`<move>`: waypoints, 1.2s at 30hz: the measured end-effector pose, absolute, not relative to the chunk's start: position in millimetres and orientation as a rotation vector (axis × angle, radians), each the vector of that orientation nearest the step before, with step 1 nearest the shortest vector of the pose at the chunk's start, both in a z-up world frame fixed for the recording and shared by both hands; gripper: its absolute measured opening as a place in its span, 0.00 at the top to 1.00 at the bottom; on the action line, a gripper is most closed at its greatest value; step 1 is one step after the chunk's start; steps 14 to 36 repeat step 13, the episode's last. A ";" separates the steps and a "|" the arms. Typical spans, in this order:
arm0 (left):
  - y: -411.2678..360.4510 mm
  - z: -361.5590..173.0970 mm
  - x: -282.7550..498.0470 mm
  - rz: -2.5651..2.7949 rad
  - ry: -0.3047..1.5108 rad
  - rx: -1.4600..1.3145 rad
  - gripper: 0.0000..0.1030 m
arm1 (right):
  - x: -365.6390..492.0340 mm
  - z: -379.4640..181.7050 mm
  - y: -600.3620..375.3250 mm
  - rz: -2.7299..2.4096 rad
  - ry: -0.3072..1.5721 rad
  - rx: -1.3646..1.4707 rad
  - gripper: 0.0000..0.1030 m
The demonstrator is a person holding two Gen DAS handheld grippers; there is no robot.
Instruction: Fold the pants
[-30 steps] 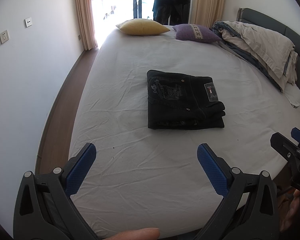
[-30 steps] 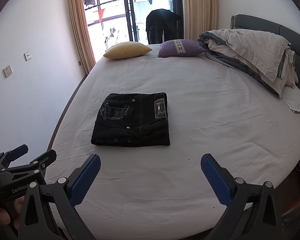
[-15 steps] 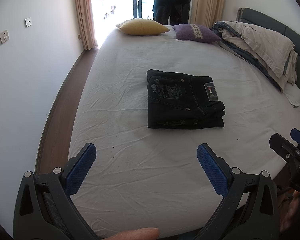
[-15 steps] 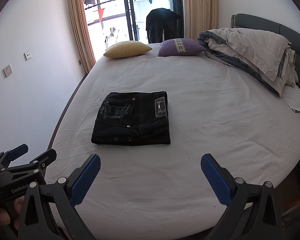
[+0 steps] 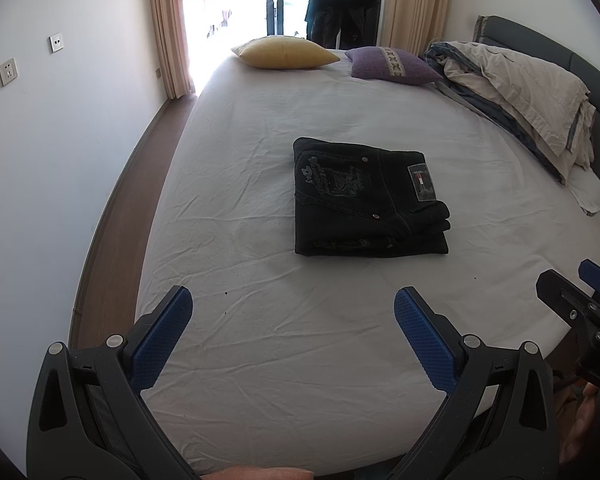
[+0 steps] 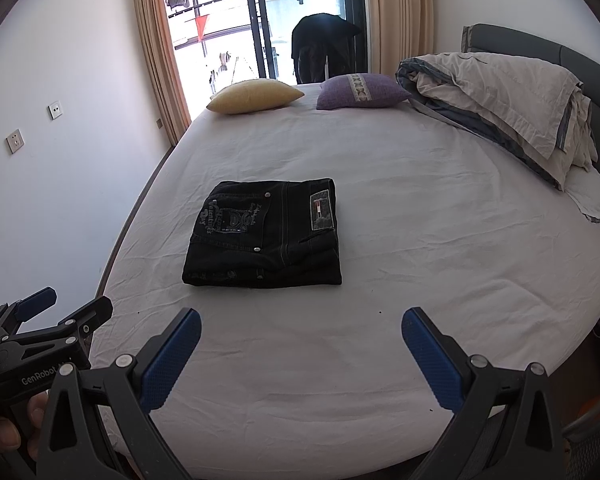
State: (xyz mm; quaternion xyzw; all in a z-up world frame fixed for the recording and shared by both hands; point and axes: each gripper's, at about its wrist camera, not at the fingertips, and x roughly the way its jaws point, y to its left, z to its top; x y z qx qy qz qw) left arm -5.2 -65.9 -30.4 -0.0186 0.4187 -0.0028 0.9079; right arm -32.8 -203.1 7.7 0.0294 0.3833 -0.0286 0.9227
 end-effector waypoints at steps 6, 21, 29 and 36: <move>-67.0 -32.2 -6.4 -0.007 0.867 -0.033 0.00 | -35.9 2.6 -201.2 -0.060 0.789 0.061 0.00; -67.4 -33.9 -6.9 -0.006 0.862 -0.017 0.00 | -40.0 -2.6 -201.6 -0.062 0.793 0.067 0.00; -67.4 -33.9 -6.9 -0.006 0.862 -0.017 0.00 | -40.0 -2.6 -201.6 -0.062 0.793 0.067 0.00; -67.4 -33.9 -6.9 -0.006 0.862 -0.017 0.00 | -40.0 -2.6 -201.6 -0.062 0.793 0.067 0.00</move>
